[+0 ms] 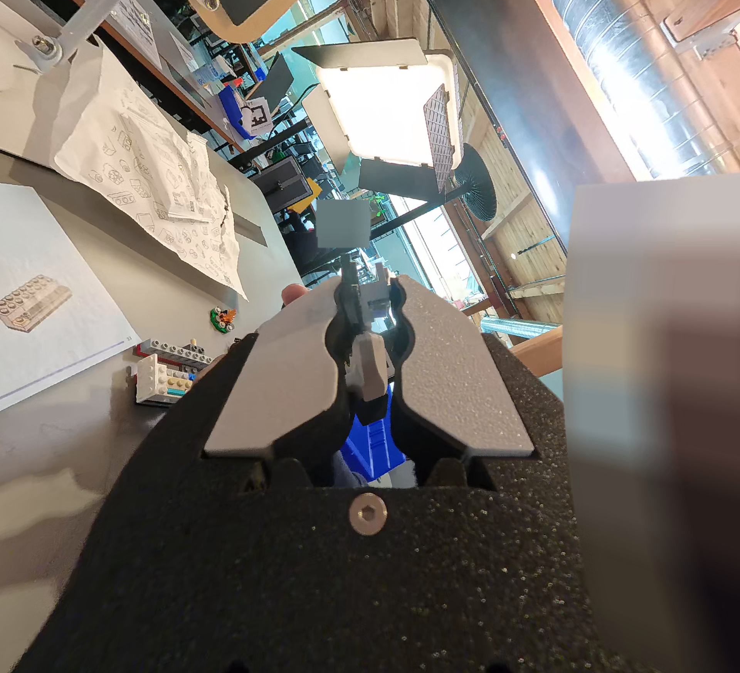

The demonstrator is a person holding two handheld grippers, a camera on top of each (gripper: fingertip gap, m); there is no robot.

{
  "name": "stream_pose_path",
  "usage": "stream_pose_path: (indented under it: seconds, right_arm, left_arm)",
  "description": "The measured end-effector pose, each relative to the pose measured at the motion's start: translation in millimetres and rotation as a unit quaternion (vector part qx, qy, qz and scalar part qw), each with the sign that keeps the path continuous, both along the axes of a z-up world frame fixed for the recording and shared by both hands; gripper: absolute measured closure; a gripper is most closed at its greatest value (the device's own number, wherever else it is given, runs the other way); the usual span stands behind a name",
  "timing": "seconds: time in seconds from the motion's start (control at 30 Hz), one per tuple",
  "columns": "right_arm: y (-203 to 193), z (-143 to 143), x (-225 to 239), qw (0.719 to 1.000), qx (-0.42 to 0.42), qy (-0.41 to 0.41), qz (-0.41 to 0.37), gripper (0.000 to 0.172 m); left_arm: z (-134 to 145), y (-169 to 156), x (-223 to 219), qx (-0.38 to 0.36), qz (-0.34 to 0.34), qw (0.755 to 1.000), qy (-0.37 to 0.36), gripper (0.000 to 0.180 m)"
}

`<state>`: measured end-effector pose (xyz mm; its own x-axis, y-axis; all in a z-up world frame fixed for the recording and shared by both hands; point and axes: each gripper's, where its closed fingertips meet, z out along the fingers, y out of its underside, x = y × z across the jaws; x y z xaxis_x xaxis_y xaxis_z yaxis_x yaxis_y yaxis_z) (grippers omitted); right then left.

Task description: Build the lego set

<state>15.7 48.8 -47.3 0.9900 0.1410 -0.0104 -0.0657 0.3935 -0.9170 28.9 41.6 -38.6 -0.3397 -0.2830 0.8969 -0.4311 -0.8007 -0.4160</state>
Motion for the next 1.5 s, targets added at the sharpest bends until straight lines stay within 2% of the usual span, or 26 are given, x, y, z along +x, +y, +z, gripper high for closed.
stream_pose_path:
  seconds: [0.23,0.4,0.5,0.6,0.77,0.87,1.03,1.1,1.27,1.5]
  right_arm:
    - [-3.3,3.0,0.5,0.999,0.020,0.019,0.017,0.154]
    - [-6.3,6.3,-0.5,0.998,0.037,0.033,0.034,0.154]
    - [-9.0,8.6,0.8,0.997,0.048,0.044,0.042,0.154]
    - [-12.2,10.0,2.8,0.996,0.054,0.053,0.050,0.154]
    - [-13.2,8.2,3.0,0.996,0.047,0.051,0.058,0.154]
    - [-12.4,7.4,4.5,0.996,0.044,0.059,0.060,0.154]
    - [-8.6,2.2,17.5,0.990,0.030,0.123,0.066,0.149]
    - [-6.9,-1.2,26.5,0.986,0.026,0.155,0.057,0.147]
    - [-4.8,-5.7,39.6,0.973,0.028,0.224,0.055,0.146]
    - [9.9,-18.2,39.1,0.960,0.006,0.273,0.063,0.148]
  left_arm:
    - [3.0,-1.7,1.4,-0.042,-0.017,0.999,0.006,0.161]
    - [6.7,-4.5,0.8,-0.043,-0.026,0.999,0.000,0.160]
    - [8.9,-4.2,1.3,-0.047,-0.030,0.998,-0.002,0.149]
    - [8.5,1.6,1.1,-0.048,-0.021,0.999,0.000,0.148]
    - [5.8,16.2,-1.9,-0.044,0.000,0.999,-0.004,0.175]
    - [5.1,16.8,-1.3,-0.035,0.003,0.999,-0.011,0.175]
    - [12.0,26.5,11.9,-0.047,0.063,0.994,-0.074,0.176]
    - [6.3,27.8,23.2,-0.047,0.088,0.992,-0.078,0.176]
    - [6.5,37.5,31.9,-0.084,0.160,0.969,-0.168,0.176]
    - [-9.8,38.5,25.4,-0.032,0.179,0.959,-0.216,0.176]
